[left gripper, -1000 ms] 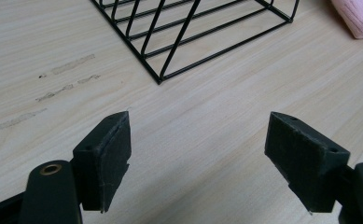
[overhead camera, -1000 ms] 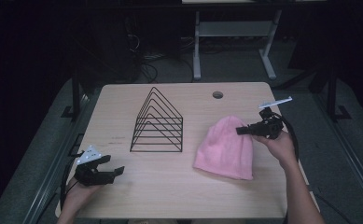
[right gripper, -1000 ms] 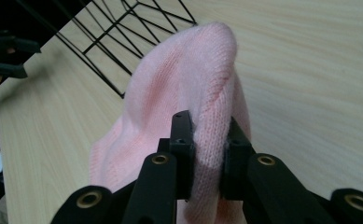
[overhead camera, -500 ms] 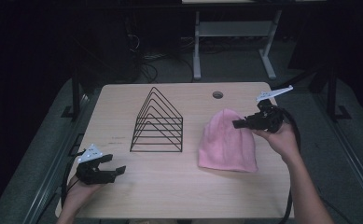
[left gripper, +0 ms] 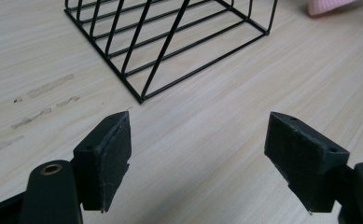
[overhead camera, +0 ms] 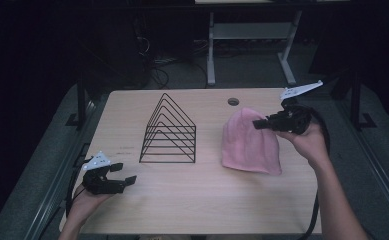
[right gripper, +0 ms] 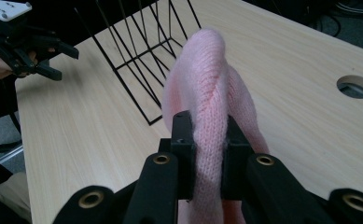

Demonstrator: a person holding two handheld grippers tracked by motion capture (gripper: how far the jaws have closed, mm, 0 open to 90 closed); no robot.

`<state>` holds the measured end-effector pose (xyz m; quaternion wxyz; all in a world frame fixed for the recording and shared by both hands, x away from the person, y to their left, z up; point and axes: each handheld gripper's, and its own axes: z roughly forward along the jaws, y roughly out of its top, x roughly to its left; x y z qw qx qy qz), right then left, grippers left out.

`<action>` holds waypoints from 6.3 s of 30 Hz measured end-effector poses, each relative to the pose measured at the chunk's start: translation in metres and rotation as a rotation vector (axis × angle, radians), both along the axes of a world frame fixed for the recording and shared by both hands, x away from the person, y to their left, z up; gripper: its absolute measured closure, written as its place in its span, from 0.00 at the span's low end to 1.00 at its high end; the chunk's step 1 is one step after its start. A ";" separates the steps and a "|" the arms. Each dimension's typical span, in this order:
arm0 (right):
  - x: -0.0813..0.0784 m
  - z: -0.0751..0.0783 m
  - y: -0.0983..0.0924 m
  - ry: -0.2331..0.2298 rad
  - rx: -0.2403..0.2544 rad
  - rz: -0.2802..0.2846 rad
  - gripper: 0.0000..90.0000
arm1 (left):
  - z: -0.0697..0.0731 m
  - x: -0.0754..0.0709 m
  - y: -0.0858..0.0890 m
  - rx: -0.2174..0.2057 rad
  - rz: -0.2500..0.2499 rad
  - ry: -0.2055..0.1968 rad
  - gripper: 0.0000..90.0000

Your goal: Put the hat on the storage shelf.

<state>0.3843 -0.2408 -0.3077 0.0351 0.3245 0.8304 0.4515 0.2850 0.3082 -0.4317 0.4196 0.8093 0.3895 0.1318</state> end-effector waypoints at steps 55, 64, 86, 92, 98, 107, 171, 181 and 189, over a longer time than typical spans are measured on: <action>0.008 0.127 0.073 -0.198 0.011 0.197 0.88 | 0.105 0.038 -0.022 -0.009 -0.266 -0.014 0.26; 0.012 0.145 0.098 -0.230 0.022 0.251 0.88 | 0.124 0.046 -0.028 -0.032 -0.289 -0.028 0.26; 0.021 0.163 0.158 -0.240 0.033 0.359 0.88 | 0.157 0.061 -0.042 -0.042 -0.348 -0.065 0.26; 0.021 0.166 0.170 -0.248 0.039 0.381 0.88 | 0.165 0.066 -0.046 -0.043 -0.365 -0.071 0.26; 0.022 0.167 0.179 -0.248 0.043 0.398 0.88 | 0.168 0.072 -0.047 -0.064 -0.369 -0.068 0.27; 0.024 0.165 0.191 -0.261 0.057 0.423 0.88 | 0.165 0.081 -0.047 -0.099 -0.364 -0.031 0.38; 0.066 0.104 0.193 -0.267 0.126 0.369 0.88 | 0.141 0.115 -0.039 0.105 -0.267 -0.075 0.91; 0.064 0.093 0.208 -0.238 0.113 0.418 0.87 | 0.131 0.108 -0.024 0.101 -0.245 -0.064 0.91; 0.058 0.083 0.211 -0.229 0.105 0.438 0.87 | 0.126 0.101 -0.020 0.125 -0.242 -0.067 0.91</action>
